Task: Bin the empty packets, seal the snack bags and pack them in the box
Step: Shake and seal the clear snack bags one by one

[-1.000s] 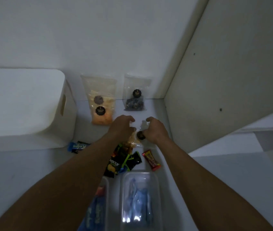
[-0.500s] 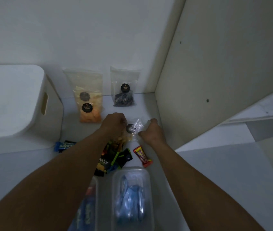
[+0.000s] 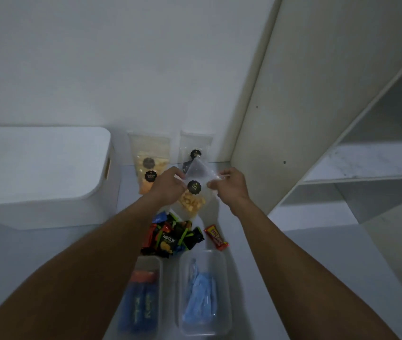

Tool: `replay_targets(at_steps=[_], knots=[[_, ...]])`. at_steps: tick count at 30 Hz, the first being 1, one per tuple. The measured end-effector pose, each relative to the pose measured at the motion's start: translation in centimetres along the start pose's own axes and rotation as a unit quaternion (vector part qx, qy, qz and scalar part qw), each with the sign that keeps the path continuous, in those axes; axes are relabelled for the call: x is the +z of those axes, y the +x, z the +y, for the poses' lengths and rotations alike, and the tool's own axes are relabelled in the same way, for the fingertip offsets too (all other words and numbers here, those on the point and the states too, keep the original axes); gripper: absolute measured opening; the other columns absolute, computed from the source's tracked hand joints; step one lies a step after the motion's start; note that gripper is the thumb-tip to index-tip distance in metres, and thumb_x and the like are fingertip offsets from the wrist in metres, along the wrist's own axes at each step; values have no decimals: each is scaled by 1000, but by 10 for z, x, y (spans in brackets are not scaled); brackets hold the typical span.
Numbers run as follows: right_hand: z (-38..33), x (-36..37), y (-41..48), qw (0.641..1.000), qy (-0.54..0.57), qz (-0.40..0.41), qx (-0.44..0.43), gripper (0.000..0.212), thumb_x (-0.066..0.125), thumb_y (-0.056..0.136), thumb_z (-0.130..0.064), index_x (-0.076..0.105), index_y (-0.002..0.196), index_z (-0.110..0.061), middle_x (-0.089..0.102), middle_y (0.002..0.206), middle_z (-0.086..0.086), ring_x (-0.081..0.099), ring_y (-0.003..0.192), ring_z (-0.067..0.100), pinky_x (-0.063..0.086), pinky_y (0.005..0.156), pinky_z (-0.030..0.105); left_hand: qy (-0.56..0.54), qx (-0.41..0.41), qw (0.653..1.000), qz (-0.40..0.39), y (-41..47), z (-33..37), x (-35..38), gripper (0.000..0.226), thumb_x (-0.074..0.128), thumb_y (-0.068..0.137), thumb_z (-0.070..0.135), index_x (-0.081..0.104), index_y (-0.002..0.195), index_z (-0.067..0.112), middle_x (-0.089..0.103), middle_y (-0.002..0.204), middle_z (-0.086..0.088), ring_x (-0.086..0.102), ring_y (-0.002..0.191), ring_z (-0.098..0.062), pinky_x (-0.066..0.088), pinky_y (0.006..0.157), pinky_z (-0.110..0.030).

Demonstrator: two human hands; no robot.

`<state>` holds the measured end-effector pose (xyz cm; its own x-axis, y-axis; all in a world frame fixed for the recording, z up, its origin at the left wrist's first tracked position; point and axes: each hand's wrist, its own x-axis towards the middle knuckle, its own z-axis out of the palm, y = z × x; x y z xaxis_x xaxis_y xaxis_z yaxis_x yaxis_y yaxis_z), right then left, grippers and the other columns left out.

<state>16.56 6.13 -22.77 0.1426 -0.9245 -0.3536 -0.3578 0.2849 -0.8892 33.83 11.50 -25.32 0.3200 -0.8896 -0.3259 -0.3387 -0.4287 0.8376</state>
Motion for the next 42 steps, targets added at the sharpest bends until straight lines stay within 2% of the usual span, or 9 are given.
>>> replay_targets(at_steps=[3,7,11,14,18,26,30,34,42], knots=[[-33,-1,-29,999,-19,-26,-37,39,82,68,-3,63,101,-13,64,100,7,61,82,21,51,67,32,-35,3,999,3,-31,29,-19,22,61,89,6,62,109,13,67,90,-9,58,73,-19,44,61,-27],[-75,-9,-66,994,-20,-62,-90,25,75,75,9,66,95,-4,67,86,8,62,70,16,47,48,20,-116,28,992,46,-70,55,-48,14,67,87,11,69,101,14,69,101,-5,60,83,-14,47,68,-27],[-112,-21,-100,984,-23,-67,-161,17,79,75,0,68,82,-11,69,85,8,64,76,16,49,61,25,-147,71,984,75,-108,81,-78,16,76,82,23,69,93,14,72,94,-6,60,77,-17,47,68,-34],[-138,-30,-122,976,-26,-85,-198,11,77,81,-4,71,90,-5,70,85,7,65,75,14,50,65,27,-165,89,979,77,-132,106,-98,24,81,73,32,72,92,21,76,96,-3,66,83,-17,49,72,-38],[-168,-39,-149,966,-26,-94,-241,19,75,84,-7,71,101,0,72,91,11,67,77,16,55,73,32,-173,151,970,82,-163,139,-116,13,77,84,23,74,95,16,73,96,-3,68,86,-17,52,75,-31],[-208,-51,-189,941,-40,-89,-324,10,65,91,-9,69,95,-1,74,89,12,68,76,16,56,72,33,-187,191,960,80,-207,173,-137,13,77,83,26,75,94,19,73,95,1,68,90,-14,51,77,-30],[-216,-51,-201,939,-15,-102,-328,6,67,89,-11,69,92,-6,75,89,11,69,77,16,57,72,34,-183,213,953,112,-218,185,-144,14,77,82,20,77,94,13,75,92,-2,68,85,-13,51,77,-30],[-220,-52,-211,937,-19,-110,-330,9,68,89,-16,69,95,-9,74,94,11,69,81,16,57,74,34,-176,221,951,122,-223,192,-148,16,78,80,21,76,92,10,75,96,-5,69,92,-15,54,84,-34],[-234,-58,-220,933,-38,-72,-351,11,66,88,-11,70,95,-3,73,95,11,68,85,18,56,71,30,-266,234,930,101,-229,199,-153,11,75,85,12,70,92,5,71,95,-8,72,92,-22,60,79,-35]])
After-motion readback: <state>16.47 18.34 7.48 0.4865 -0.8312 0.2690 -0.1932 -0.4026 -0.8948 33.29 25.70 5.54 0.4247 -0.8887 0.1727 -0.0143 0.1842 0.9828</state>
